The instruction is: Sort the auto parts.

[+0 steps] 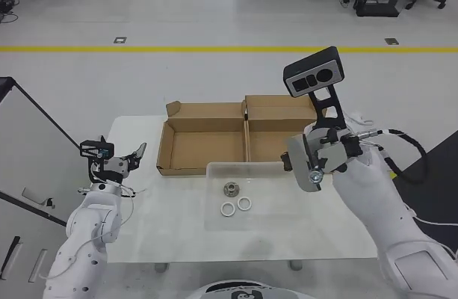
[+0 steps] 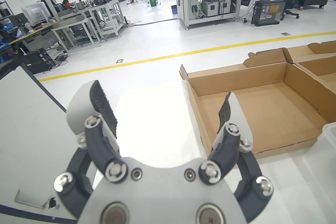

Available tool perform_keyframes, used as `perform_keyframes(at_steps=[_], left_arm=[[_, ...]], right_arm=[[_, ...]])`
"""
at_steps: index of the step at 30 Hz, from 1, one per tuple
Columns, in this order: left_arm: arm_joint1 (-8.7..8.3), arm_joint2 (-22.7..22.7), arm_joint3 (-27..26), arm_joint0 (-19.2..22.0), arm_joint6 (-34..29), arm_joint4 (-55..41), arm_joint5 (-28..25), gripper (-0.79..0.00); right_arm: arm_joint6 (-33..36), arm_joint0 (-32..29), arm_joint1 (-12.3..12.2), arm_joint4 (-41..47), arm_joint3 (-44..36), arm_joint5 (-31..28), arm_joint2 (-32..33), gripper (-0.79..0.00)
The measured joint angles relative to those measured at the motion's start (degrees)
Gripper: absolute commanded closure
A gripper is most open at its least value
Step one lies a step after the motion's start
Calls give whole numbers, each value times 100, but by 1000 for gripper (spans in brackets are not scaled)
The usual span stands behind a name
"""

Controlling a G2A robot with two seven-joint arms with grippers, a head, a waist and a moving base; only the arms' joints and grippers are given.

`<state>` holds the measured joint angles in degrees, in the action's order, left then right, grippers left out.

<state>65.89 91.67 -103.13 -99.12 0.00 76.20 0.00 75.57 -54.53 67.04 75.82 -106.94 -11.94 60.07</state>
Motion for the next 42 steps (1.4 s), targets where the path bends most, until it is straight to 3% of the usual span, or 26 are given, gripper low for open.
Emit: perform_keyframes(at_steps=[25,34,42], left_arm=[[0,0,0,0,0,0,0,-785],[0,0,0,0,0,0,0,-785],[0,0,0,0,0,0,0,-785]], right_arm=[[-213,-151,-3,-207,-112,33,34,0],[-587,-978,-119,-835,-228,91,801,0],[-884,-1229,-259,-1617,43,745,1627,0]])
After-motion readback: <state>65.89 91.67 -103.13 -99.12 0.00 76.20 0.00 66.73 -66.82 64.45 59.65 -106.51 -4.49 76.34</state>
